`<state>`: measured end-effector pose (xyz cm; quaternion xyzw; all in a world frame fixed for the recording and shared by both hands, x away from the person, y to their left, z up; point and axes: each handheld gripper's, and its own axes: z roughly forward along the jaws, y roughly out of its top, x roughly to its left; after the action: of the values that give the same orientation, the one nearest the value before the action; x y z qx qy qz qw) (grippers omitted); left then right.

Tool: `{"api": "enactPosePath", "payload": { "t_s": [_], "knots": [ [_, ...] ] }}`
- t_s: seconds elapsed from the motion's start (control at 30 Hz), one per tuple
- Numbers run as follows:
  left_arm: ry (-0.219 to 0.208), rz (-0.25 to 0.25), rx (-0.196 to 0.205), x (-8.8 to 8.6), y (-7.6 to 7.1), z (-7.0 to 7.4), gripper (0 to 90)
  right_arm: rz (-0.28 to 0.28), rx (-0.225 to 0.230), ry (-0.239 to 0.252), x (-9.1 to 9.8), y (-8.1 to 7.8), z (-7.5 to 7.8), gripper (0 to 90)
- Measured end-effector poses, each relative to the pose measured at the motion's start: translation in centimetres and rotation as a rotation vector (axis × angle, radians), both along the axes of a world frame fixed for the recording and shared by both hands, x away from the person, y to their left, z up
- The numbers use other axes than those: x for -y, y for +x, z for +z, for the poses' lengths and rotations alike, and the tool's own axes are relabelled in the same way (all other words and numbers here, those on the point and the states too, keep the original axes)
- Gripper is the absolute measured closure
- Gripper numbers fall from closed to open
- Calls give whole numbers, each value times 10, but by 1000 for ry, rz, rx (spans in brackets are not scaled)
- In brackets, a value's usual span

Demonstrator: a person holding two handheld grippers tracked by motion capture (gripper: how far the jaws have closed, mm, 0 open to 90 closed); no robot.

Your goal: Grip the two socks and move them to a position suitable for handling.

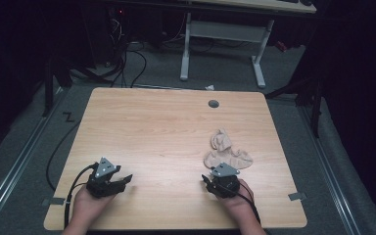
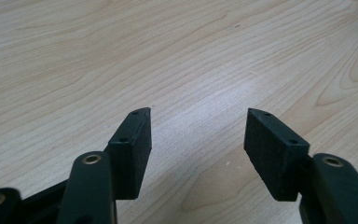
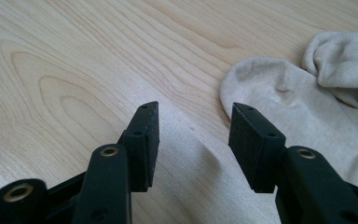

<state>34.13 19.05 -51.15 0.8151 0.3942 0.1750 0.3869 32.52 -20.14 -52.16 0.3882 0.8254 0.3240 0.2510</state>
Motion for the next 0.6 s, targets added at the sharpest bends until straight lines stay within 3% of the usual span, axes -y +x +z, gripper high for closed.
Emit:
{"api": "enactPosePath", "payload": {
  "t_s": [0.27, 0.6],
  "knots": [
    [7, -16, 3, 6, 2, -1, 418, -30, 3, 19, 12, -4, 2, 531],
    [-2, -5, 4, 2, 1, 0, 418, -24, -3, 19, 8, -1, 1, 530]
  ]
}}
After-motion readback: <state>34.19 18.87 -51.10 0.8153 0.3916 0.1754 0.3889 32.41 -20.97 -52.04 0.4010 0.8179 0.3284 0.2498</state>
